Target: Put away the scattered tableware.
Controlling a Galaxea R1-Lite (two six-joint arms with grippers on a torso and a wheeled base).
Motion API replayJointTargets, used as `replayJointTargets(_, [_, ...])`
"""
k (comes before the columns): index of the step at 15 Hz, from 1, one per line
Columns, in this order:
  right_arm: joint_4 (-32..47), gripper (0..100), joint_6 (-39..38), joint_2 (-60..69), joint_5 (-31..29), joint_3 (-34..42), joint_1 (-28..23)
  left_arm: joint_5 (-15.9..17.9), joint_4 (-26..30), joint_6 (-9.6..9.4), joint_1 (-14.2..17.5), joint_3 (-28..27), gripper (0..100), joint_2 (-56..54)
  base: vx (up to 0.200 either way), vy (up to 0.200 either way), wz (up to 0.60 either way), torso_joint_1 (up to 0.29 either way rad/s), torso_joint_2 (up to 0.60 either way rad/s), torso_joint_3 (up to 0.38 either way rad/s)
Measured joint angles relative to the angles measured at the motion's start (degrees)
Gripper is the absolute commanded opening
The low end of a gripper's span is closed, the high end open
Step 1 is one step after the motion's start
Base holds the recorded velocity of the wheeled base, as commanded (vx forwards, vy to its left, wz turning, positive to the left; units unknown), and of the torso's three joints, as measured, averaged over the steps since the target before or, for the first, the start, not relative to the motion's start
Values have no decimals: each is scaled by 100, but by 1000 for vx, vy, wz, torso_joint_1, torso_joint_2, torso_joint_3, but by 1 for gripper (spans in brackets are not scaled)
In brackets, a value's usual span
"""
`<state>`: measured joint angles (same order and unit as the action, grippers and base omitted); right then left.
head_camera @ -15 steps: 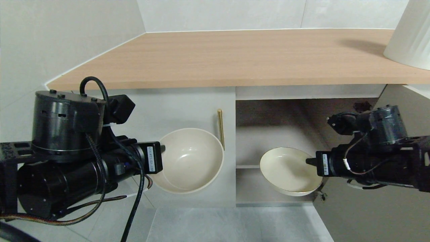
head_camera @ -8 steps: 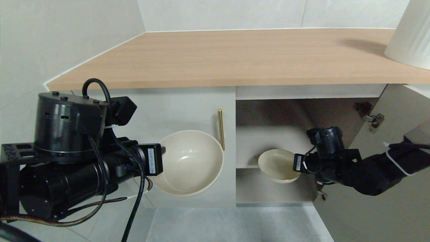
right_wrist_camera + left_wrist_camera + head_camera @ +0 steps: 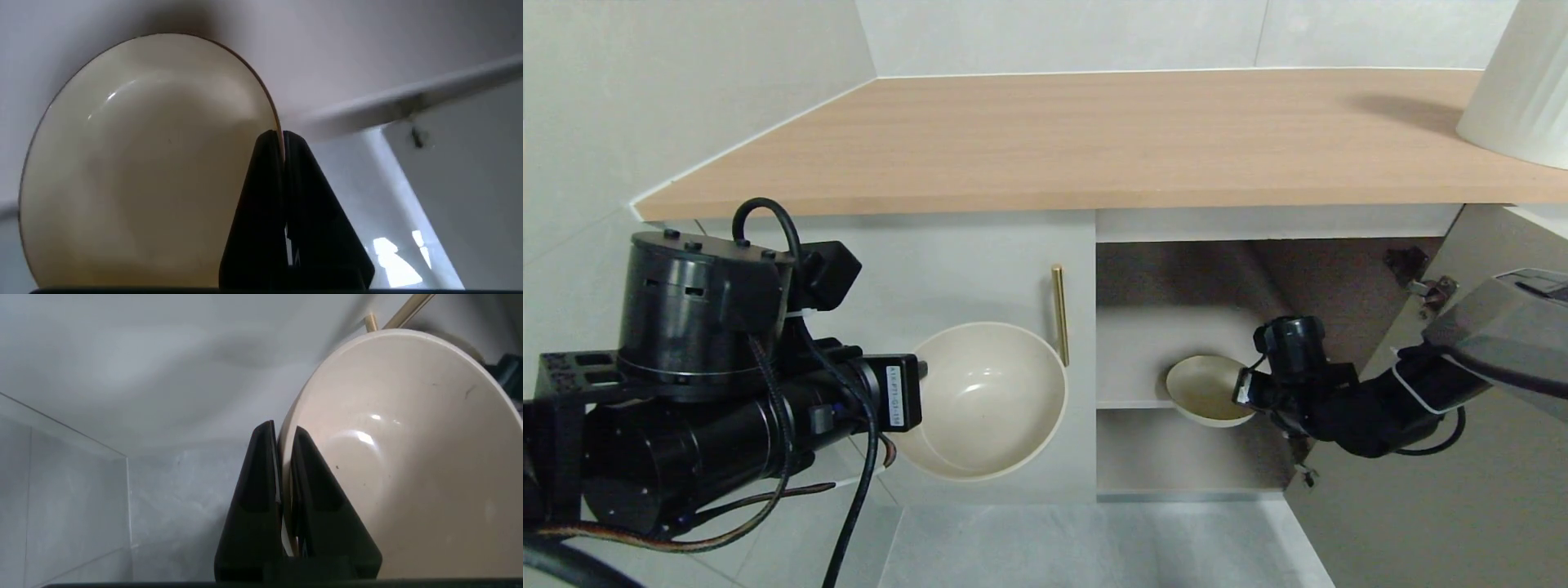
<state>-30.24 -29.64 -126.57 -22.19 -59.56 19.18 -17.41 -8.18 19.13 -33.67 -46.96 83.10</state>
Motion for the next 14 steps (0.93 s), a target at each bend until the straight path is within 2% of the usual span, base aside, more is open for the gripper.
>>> replayJointTargets(9, [44,0,-41,-567,-345,-1100,-199,-5,-5,-5,0,5,0,52,0,0,0,0,0,0])
replayJointTargets(13, [44,0,-41,-680,-356,-1265,-240,-5,-5,-5,0,5,0,68,0,0,0,0,0,0])
replayJointTargets(14, [35,100,-41,-697,-357,-1296,-265,-5,-7,-5,0,10,0,74,0,0,0,0,0,0])
